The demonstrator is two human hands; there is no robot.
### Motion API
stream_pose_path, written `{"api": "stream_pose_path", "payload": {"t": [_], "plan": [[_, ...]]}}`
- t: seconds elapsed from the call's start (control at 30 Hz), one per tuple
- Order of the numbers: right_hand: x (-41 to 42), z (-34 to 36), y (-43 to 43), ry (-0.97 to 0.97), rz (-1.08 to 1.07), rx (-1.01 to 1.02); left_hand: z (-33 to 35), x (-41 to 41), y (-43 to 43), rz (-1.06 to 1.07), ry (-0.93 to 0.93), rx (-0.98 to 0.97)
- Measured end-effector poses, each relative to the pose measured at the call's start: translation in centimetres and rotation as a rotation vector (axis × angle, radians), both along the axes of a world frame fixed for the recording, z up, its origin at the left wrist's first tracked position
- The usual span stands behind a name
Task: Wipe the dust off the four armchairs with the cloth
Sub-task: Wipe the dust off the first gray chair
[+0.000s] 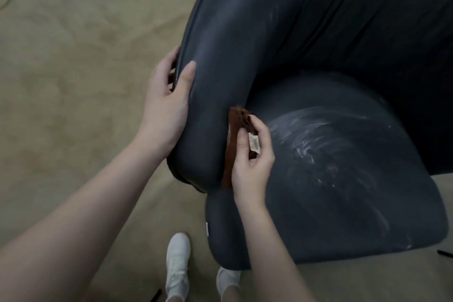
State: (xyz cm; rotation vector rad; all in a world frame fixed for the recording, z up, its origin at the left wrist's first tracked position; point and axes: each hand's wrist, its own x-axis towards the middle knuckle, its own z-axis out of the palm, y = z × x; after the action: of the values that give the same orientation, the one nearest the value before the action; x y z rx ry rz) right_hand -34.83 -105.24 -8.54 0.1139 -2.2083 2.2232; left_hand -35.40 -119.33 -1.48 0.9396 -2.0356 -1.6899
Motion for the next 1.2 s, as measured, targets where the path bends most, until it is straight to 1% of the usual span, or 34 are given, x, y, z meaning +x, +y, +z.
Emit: {"api": "stream_pose_path", "payload": {"t": [0.1, 0.17, 0.3, 0.37, 0.53, 0.7, 0.8, 0.87, 0.93, 1.0, 1.1, 1.2], "plan": [[0.4, -3.0, 0.3, -0.24, -0.087, -0.094, -0.2, 0.1, 0.0, -0.01, 0.007, -0.059], [0.7, -5.6, 0.3, -0.364, -0.102, -0.116, -0.3, 0.1, -0.1, -0.016, 0.016, -0.07], [1.1, -10.0, 0.2, -0.572, -0.048, -0.175, -0.4, 0.1, -0.1, -0.023, 0.036, -0.099], [1.2, -11.7, 0.3, -0.628, -0.025, -0.154, -0.4, 0.1, 0.0, -0.032, 0.052, -0.121], [2.4, -15.5, 0.2, -0.656, -0.013, -0.051, -0.5, 0.2, 0.0, -0.051, 0.064, -0.155], [3.4, -16.2, 0.1, -0.594, 0.023, 0.114, -0.5, 0.2, -0.1, -0.061, 0.059, -0.177], [4.8, -16.6, 0.6, -0.624, 0.015, 0.144, -0.5, 0.2, -0.1, -0.058, 0.061, -0.181], [5.5, -16.1, 0.7, -0.691, -0.024, 0.092, -0.6, 0.2, -0.2, -0.063, 0.055, -0.186], [6.1, -15.1, 0.4, -0.802, -0.1, -0.033, -0.6, 0.1, -0.2, -0.062, 0.058, -0.179], [6.4, -14.1, 0.1, -0.851, -0.163, -0.118, -0.6, 0.1, -0.2, -0.058, 0.063, -0.166], [6.3, -12.4, -0.2, -0.833, -0.202, -0.172, -0.5, 0.0, -0.1, -0.053, 0.076, -0.142], [6.1, -10.4, -0.2, -0.756, -0.215, -0.155, -0.5, 0.0, 0.0, -0.047, 0.078, -0.112]]}}
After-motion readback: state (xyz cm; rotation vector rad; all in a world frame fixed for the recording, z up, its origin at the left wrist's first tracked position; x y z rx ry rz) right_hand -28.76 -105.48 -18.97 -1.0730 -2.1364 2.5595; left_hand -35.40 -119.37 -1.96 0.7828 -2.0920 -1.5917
